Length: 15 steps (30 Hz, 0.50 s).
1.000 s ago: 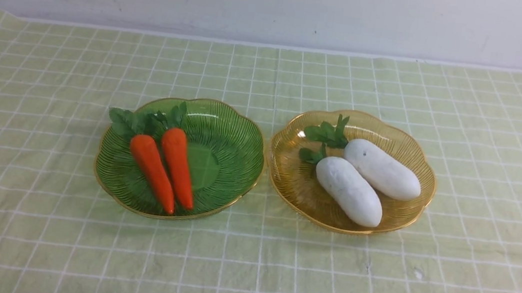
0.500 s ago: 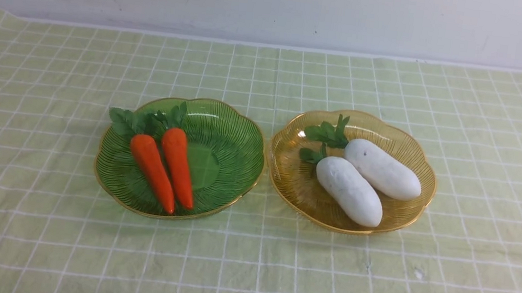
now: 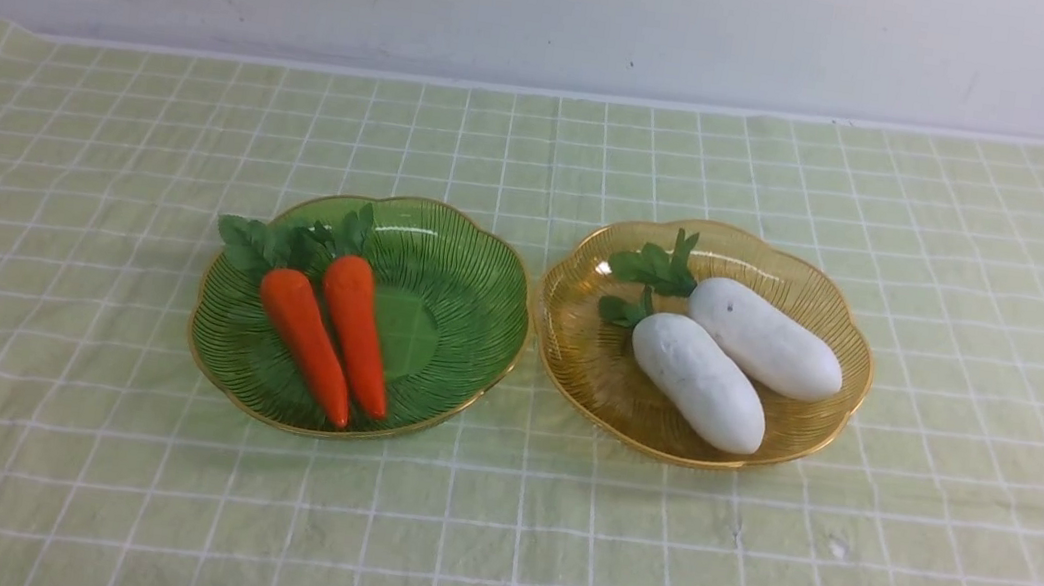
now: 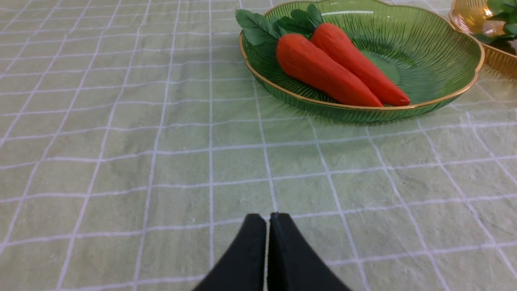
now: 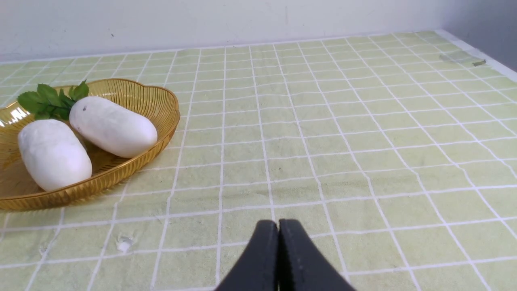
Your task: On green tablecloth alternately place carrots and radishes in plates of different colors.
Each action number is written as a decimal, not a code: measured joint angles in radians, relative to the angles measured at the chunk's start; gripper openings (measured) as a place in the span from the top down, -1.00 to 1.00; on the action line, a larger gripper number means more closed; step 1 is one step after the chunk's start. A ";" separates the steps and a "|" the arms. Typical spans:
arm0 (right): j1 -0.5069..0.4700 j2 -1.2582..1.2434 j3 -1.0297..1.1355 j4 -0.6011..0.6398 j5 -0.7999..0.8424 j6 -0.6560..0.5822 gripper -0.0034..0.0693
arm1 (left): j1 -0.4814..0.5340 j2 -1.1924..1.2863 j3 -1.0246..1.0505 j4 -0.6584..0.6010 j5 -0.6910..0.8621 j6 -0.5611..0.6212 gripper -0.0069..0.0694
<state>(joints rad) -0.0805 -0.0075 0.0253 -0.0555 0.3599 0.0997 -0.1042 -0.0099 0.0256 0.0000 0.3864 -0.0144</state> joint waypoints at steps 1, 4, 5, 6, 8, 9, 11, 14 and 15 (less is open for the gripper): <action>0.000 0.000 0.000 0.000 0.000 0.000 0.95 | 0.000 0.000 0.000 0.000 0.000 0.000 0.84; 0.000 0.000 0.000 0.000 0.000 0.000 0.95 | 0.000 0.000 0.000 0.000 0.000 0.000 0.84; 0.000 0.000 0.000 0.000 0.000 0.000 0.95 | 0.000 0.000 0.000 0.005 0.000 0.000 0.84; 0.000 0.000 0.000 0.000 0.000 0.000 0.95 | 0.000 0.000 0.000 0.000 0.000 0.000 0.84; 0.000 0.000 0.000 0.000 0.000 0.000 0.95 | 0.000 0.000 0.000 0.005 0.000 0.000 0.84; 0.000 0.000 0.000 0.000 0.000 0.000 0.95 | 0.000 0.000 0.000 0.005 0.000 0.000 0.84; 0.000 0.000 0.000 0.000 0.000 0.000 0.95 | 0.000 0.000 0.000 0.000 0.000 0.000 0.84; 0.000 0.000 0.000 0.000 0.000 0.000 0.95 | 0.000 0.000 0.000 0.000 0.000 0.000 0.84; 0.000 0.000 0.000 0.000 0.000 0.000 0.95 | 0.000 0.000 0.000 0.000 0.000 0.000 0.84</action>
<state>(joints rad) -0.0805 -0.0075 0.0253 -0.0555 0.3599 0.0997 -0.1042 -0.0099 0.0256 0.0000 0.3864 -0.0144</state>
